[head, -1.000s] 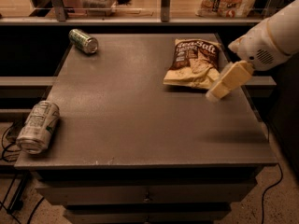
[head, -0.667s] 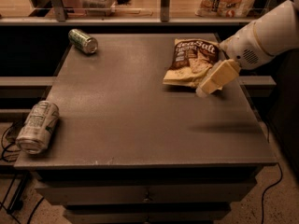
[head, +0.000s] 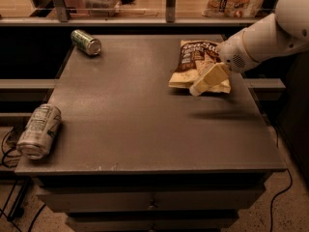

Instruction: Move brown chip bag near 7up can

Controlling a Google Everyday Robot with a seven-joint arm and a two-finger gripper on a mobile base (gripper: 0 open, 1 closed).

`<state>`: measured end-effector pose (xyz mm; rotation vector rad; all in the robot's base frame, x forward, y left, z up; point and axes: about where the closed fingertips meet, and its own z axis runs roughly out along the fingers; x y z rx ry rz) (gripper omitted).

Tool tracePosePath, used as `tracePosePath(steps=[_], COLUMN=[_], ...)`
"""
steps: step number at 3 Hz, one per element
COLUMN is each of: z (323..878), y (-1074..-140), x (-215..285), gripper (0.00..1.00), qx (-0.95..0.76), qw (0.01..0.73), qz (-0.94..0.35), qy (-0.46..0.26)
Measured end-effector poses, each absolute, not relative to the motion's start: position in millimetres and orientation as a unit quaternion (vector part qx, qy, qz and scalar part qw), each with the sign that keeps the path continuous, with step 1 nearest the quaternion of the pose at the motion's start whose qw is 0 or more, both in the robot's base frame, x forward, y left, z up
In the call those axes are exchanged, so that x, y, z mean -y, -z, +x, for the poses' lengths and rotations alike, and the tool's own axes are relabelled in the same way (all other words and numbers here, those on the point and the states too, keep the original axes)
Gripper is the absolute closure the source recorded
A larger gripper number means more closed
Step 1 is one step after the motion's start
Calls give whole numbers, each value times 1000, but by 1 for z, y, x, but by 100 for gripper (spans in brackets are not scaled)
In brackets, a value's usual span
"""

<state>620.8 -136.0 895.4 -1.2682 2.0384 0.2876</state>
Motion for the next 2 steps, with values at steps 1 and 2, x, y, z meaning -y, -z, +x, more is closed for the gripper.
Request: tracePosePath(steps=[1,2], z=[637,656], y=[-887,-870], x=[131,137], gripper=[0,0], qx=[-788,-795], qw=[364,369], qz=[-484,-468], qy=[-114,-112])
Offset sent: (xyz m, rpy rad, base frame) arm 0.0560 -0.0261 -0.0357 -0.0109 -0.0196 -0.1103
